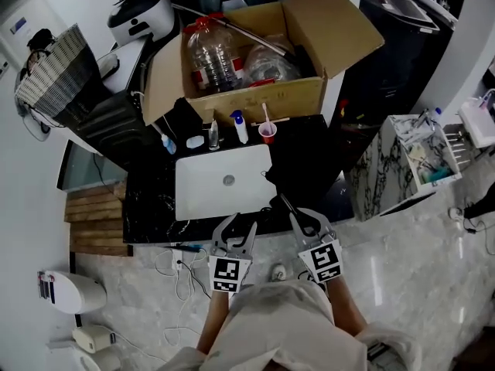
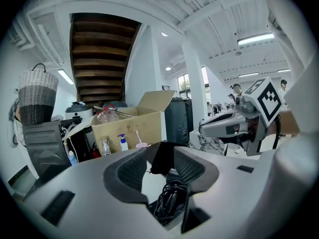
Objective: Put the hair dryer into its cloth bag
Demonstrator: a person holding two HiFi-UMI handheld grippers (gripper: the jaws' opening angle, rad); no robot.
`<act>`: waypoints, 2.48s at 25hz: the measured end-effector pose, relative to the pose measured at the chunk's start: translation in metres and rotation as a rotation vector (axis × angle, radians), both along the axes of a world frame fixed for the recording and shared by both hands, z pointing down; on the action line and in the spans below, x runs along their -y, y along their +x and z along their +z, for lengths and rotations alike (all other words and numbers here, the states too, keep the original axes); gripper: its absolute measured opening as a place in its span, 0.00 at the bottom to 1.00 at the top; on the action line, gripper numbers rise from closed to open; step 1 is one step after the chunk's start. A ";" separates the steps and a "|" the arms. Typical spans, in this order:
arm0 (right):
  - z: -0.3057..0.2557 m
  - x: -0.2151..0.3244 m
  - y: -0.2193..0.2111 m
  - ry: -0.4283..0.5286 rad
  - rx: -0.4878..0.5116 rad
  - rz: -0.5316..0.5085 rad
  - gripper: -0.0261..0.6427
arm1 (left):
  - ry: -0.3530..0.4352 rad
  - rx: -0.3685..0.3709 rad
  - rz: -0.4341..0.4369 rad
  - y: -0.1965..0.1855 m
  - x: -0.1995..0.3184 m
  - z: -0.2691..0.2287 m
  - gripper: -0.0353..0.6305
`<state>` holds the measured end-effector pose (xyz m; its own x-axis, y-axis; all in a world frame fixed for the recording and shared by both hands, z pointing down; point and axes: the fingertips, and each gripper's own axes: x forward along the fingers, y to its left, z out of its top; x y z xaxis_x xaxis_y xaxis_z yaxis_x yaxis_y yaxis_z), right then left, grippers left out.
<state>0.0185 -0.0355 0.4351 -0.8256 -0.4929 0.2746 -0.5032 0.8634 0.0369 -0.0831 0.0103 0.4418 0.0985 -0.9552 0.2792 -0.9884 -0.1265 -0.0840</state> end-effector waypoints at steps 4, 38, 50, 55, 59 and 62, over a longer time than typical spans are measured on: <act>0.000 0.015 0.003 -0.007 -0.002 -0.010 0.06 | -0.016 0.001 -0.005 0.002 0.011 0.002 0.31; 0.086 0.020 -0.016 -0.199 -0.118 0.165 0.06 | -0.276 -0.003 0.317 -0.006 0.048 0.114 0.36; 0.107 0.009 -0.020 -0.243 -0.146 0.203 0.07 | -0.341 0.016 0.419 0.001 0.051 0.134 0.38; 0.115 0.005 -0.018 -0.260 -0.155 0.218 0.06 | -0.382 0.034 0.454 0.006 0.052 0.147 0.39; 0.121 0.002 -0.017 -0.276 -0.164 0.228 0.06 | -0.429 0.057 0.478 0.010 0.052 0.159 0.40; 0.125 0.000 -0.018 -0.284 -0.170 0.232 0.06 | -0.474 0.074 0.497 0.012 0.052 0.169 0.42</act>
<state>0.0000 -0.0360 0.5597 -0.6326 -0.5456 0.5496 -0.6932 0.7154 -0.0877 -0.0710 -0.0414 0.6109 0.4580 -0.5748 0.6781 -0.7972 -0.6031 0.0272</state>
